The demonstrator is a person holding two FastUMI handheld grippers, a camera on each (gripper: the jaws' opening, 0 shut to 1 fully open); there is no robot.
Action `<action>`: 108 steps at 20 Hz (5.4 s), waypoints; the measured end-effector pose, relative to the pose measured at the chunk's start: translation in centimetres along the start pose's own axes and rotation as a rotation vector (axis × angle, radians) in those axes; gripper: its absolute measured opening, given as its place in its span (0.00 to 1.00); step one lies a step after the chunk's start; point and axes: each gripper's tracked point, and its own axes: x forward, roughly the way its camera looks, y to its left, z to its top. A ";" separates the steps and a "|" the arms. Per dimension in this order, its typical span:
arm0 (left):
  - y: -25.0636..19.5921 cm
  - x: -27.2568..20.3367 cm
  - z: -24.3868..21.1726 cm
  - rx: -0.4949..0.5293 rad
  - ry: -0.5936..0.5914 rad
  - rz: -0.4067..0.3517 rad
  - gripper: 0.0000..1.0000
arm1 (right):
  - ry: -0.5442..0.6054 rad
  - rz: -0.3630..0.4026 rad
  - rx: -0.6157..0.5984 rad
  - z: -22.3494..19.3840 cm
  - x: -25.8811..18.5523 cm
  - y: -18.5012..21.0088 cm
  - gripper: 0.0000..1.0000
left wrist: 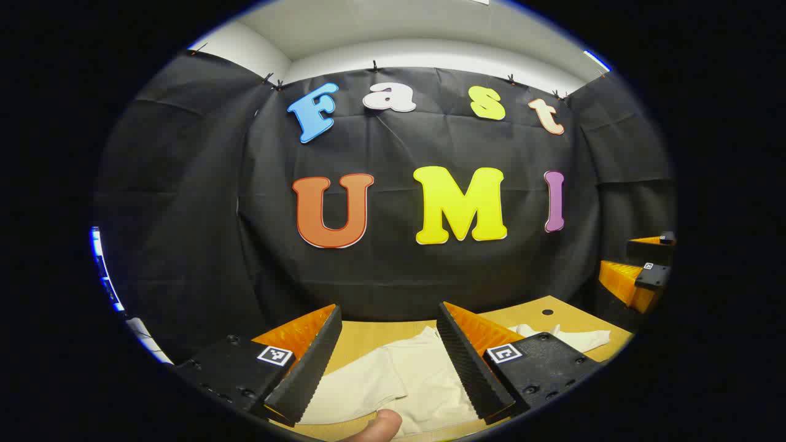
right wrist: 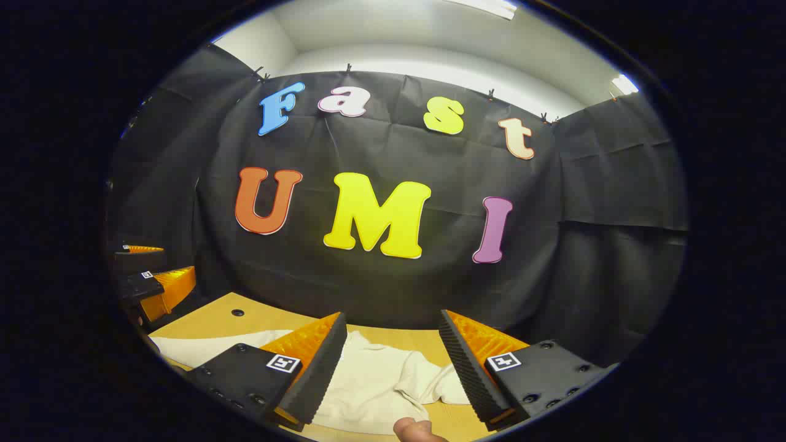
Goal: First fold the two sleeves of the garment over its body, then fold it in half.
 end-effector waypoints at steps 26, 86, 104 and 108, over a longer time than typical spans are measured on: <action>-9.6 0.7 -3.6 0.054 0.133 0.058 0.99 | 0.330 -0.261 0.038 -23.7 8.2 -23.3 0.94; 5.2 -1.0 -11.1 -0.023 0.169 0.102 1.00 | 1.102 0.223 0.053 -20.8 25.4 9.2 0.00; 9.9 -4.2 -11.9 0.081 0.111 0.173 0.99 | 1.145 0.558 -0.058 -27.6 23.4 36.4 0.37; 12.7 -4.6 -12.5 0.105 0.145 0.243 0.99 | 1.077 0.620 -0.005 -23.0 22.6 34.6 0.84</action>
